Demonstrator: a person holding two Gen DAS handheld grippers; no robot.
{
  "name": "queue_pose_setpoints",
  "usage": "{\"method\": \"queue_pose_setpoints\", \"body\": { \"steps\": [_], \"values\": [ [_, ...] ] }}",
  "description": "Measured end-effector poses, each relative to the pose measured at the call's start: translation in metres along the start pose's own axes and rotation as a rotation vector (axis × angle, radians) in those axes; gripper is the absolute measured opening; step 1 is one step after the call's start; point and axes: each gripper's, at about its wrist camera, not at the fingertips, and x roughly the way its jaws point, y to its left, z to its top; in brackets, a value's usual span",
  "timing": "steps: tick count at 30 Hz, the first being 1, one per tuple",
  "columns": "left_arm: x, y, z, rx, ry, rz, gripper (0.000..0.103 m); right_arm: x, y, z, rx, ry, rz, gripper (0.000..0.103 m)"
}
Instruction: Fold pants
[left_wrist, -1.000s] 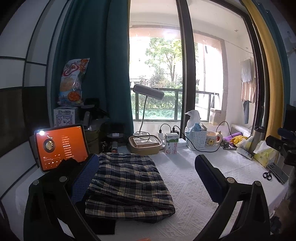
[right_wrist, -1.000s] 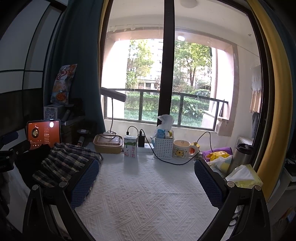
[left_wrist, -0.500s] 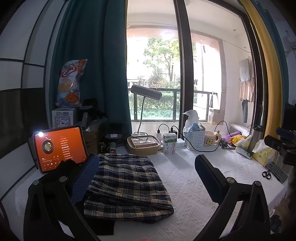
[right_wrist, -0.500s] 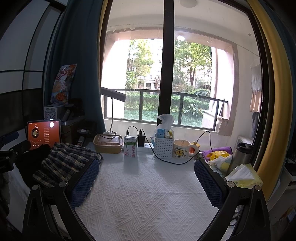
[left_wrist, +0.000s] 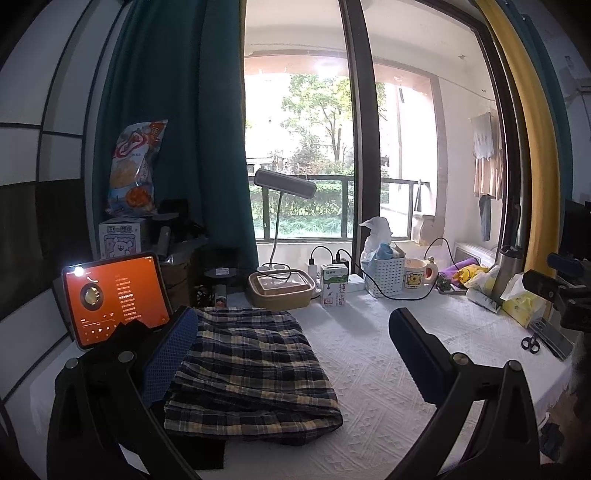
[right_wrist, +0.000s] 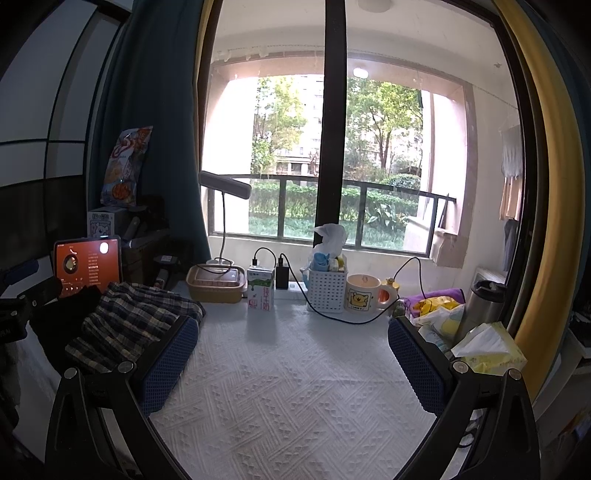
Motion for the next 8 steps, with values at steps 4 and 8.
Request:
{"method": "queue_pose_setpoints", "body": {
  "steps": [4, 8],
  "values": [
    [-0.0001, 0.0014, 0.0010, -0.017, -0.003, -0.003, 0.102, 0.0005, -0.0002, -0.0002, 0.001, 0.001, 0.001, 0.103],
    [0.0037, -0.0015, 0.0021, -0.023, 0.001, -0.021, 0.102, 0.0020, 0.0004, -0.0008, 0.001, 0.004, 0.007, 0.103]
  ]
}}
